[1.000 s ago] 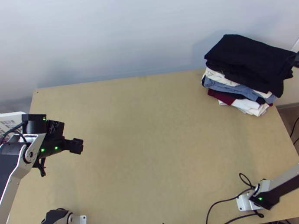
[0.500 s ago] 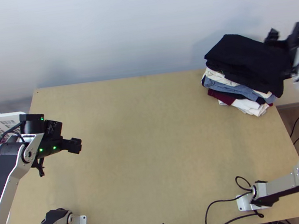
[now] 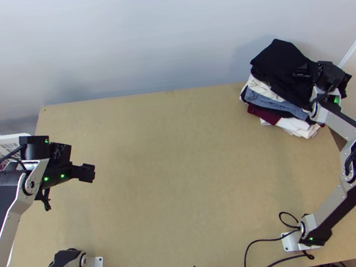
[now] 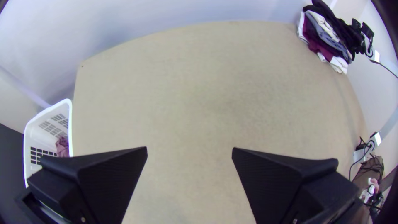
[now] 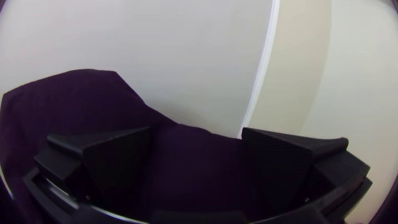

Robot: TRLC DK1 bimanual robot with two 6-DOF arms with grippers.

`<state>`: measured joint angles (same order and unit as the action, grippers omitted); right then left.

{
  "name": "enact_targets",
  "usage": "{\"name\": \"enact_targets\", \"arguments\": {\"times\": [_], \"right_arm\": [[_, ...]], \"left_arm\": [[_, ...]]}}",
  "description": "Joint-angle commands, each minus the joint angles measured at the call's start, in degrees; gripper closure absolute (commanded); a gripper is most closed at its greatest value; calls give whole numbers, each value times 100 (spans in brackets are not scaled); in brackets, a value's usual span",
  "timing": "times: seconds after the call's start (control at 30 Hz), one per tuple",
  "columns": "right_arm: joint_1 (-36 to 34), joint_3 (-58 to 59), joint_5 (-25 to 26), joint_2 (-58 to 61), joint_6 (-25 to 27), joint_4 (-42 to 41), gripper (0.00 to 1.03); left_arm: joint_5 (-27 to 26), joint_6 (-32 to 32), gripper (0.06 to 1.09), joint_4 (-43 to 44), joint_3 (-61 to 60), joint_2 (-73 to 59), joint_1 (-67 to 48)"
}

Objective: Fold the t-shirt

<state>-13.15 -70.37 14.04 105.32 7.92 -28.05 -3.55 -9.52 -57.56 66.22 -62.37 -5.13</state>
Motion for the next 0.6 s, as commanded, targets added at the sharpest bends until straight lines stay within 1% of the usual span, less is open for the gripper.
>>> {"name": "enact_targets", "arguments": {"times": [0.0,0.13,0.3,0.43,0.57], "right_arm": [[-48,375,169,279,95,265,5],[49,-214,301,-178,-28,344,5],[383,-1181,424,-530,-19,670,5],[691,-1576,450,-372,34,678,5],[963,-1664,459,94,245,678,5]], "left_arm": [[39,-94,9,-71,102,102,38],[39,-85,9,-71,120,85,38],[39,-41,9,-62,146,49,-15],[39,64,9,-36,181,49,-24],[39,231,9,-10,225,76,3]]}}
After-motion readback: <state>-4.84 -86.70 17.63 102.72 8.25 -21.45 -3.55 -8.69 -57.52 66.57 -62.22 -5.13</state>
